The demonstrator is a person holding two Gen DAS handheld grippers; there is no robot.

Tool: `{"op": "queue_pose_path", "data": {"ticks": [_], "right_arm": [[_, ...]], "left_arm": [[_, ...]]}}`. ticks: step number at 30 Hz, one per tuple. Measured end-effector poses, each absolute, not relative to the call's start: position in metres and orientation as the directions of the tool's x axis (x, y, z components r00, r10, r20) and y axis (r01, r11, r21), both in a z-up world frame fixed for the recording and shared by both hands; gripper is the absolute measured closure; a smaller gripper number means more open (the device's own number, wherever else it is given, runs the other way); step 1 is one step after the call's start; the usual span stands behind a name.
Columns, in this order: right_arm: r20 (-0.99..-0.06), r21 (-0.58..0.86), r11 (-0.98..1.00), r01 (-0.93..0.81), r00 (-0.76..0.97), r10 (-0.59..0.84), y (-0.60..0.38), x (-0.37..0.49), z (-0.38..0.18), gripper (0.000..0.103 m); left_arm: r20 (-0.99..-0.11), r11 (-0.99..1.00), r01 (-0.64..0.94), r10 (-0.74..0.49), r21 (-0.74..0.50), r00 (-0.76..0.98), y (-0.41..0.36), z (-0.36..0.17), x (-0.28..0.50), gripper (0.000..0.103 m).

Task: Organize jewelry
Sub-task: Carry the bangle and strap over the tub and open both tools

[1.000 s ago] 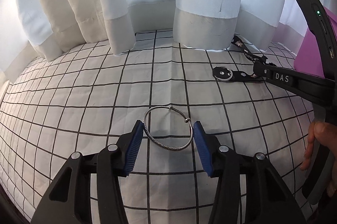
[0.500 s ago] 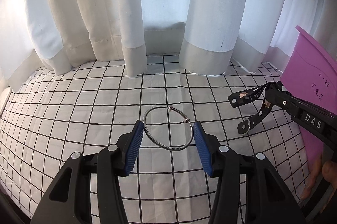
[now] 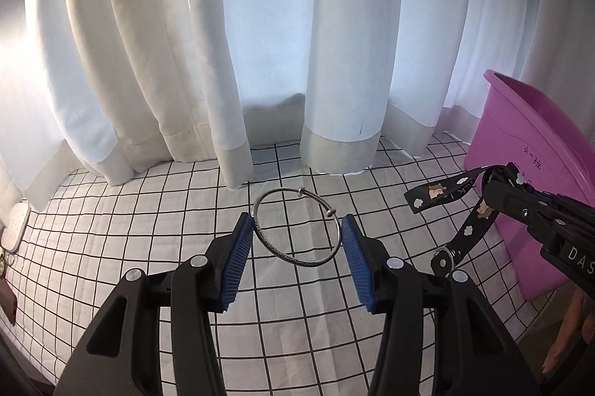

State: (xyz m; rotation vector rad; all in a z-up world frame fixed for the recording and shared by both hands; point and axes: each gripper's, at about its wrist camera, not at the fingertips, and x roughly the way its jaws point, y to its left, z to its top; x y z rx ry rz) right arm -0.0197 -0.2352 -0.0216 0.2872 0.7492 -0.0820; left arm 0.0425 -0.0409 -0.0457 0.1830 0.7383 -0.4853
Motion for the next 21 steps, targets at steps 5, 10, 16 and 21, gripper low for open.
{"op": "queue_pose_path", "data": {"ticks": [5,10,16,21], "right_arm": [[-0.641,0.220,0.956,0.194,0.767,-0.008,-0.241,-0.040,0.009,0.084],[-0.588,0.208,0.954,0.218,0.807,-0.056,-0.252,-0.062,0.042,0.084],[-0.526,0.200,0.938,0.282,0.839,-0.140,-0.280,-0.093,0.075,0.084],[-0.507,0.182,0.910,0.373,0.828,-0.238,-0.315,-0.121,0.086,0.084]], "left_arm": [[-0.640,0.844,0.536,-0.408,0.006,0.651,-0.055,-0.019,0.033,0.055],[-0.586,0.805,0.592,-0.466,0.030,0.663,-0.073,0.010,0.020,0.055],[-0.546,0.742,0.670,-0.559,0.005,0.623,-0.105,0.036,0.009,0.055],[-0.527,0.682,0.731,-0.622,-0.003,0.579,-0.146,0.047,-0.005,0.055]]}}
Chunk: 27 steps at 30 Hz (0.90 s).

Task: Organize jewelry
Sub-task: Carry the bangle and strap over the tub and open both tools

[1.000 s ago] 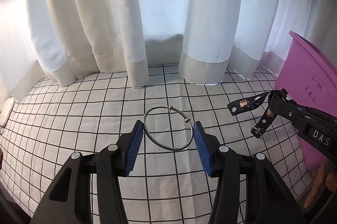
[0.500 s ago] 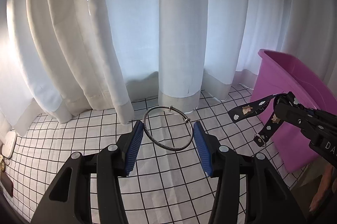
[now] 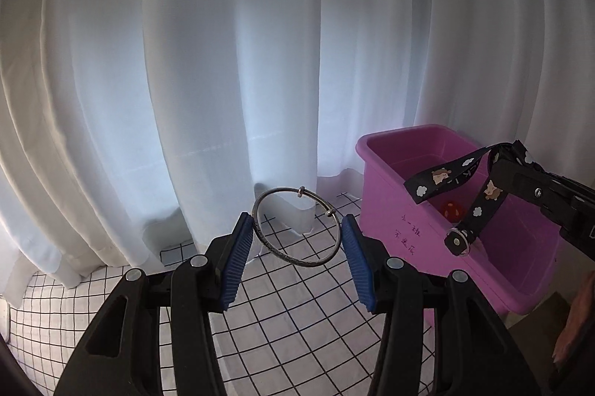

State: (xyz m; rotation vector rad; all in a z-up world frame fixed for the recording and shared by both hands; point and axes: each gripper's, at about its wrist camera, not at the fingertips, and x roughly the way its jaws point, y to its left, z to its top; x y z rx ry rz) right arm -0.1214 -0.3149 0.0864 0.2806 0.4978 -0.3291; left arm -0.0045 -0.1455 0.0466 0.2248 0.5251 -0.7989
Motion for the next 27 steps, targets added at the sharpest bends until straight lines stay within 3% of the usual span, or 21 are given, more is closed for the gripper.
{"op": "queue_pose_path", "data": {"ticks": [11,27], "right_arm": [[-0.508,0.168,0.807,0.566,0.752,-0.421,-0.399,-0.181,0.093,0.084],[-0.634,0.183,0.758,0.626,0.664,-0.396,-0.460,-0.170,0.045,0.084]], "left_arm": [[-0.498,0.541,0.841,-0.722,0.024,0.480,-0.249,0.066,-0.045,0.055],[-0.697,0.524,0.851,-0.611,-0.001,0.375,-0.351,0.025,-0.040,0.054]]}}
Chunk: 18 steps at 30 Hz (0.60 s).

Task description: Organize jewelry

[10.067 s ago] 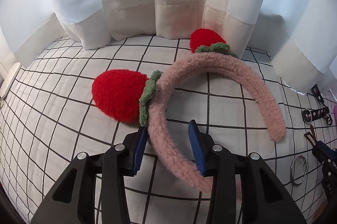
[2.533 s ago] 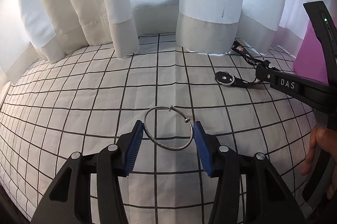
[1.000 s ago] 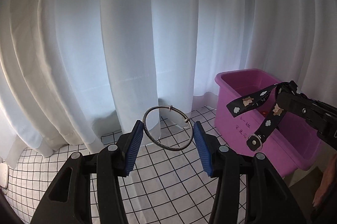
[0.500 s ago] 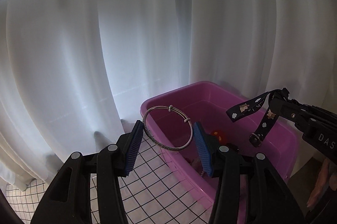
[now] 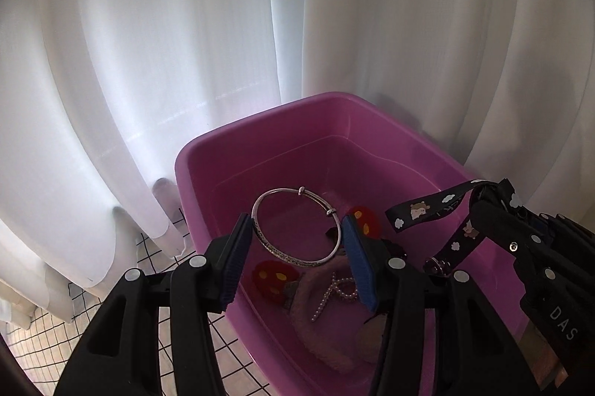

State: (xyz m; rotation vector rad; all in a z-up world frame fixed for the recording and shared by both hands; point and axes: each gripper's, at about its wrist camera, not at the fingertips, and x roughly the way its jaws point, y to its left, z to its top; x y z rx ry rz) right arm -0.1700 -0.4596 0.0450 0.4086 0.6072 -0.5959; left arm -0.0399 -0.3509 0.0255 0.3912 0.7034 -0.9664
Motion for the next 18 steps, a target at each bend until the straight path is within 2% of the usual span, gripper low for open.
{"op": "queue_pose_path", "data": {"ticks": [6,7,8,9,10,13,18], "right_arm": [[-0.674,0.154,0.766,0.624,0.633,-0.380,-0.467,-0.154,0.032,0.083],[-0.687,0.149,0.767,0.624,0.623,-0.373,-0.470,-0.150,0.029,0.074],[-0.700,0.145,0.766,0.627,0.612,-0.369,-0.472,-0.147,0.026,0.067],[-0.704,0.147,0.765,0.627,0.610,-0.364,-0.473,-0.147,0.026,0.054],[-0.705,0.149,0.764,0.628,0.609,-0.363,-0.473,-0.146,0.025,0.048],[-0.704,0.141,0.759,0.636,0.604,-0.375,-0.474,-0.144,0.024,0.043],[-0.693,0.147,0.758,0.636,0.613,-0.380,-0.473,-0.147,0.029,0.043]], "left_arm": [[-0.745,0.560,0.828,-0.562,-0.023,0.359,-0.358,0.015,-0.025,0.052],[-0.747,0.563,0.827,-0.557,-0.016,0.364,-0.360,0.015,-0.025,0.050],[-0.748,0.565,0.825,-0.552,-0.009,0.370,-0.360,0.015,-0.025,0.036],[-0.747,0.570,0.822,-0.547,-0.002,0.378,-0.360,0.016,-0.026,0.016],[-0.741,0.578,0.816,-0.546,0.005,0.391,-0.359,0.018,-0.027,0.013],[-0.732,0.582,0.813,-0.549,0.010,0.402,-0.355,0.021,-0.028,0.012],[-0.762,0.611,0.791,-0.515,-0.005,0.393,-0.352,0.021,-0.022,0.011]]}}
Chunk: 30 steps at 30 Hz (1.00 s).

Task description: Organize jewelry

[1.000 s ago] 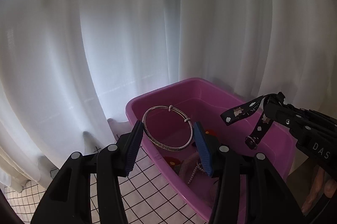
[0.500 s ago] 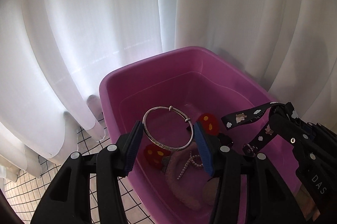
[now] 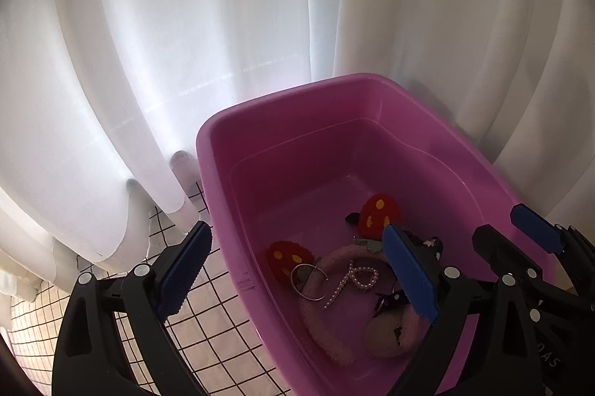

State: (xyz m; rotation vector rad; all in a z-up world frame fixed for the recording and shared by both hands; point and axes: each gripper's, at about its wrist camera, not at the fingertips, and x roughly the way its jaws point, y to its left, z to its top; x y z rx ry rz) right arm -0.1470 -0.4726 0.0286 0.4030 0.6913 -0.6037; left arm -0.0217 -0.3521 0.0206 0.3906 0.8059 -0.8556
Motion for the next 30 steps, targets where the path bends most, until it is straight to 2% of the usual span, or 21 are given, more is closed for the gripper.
{"op": "queue_pose_path", "data": {"ticks": [8,30], "right_arm": [[-0.678,0.144,0.762,0.632,0.623,-0.389,-0.469,-0.155,0.034,0.040],[-0.674,0.124,0.776,0.619,0.626,-0.391,-0.452,-0.156,0.045,0.040]], "left_arm": [[-0.788,0.676,0.736,-0.438,0.027,0.432,-0.335,0.023,-0.023,0.009],[-0.787,0.722,0.691,-0.412,0.025,0.459,-0.313,0.034,-0.028,0.007]]}}
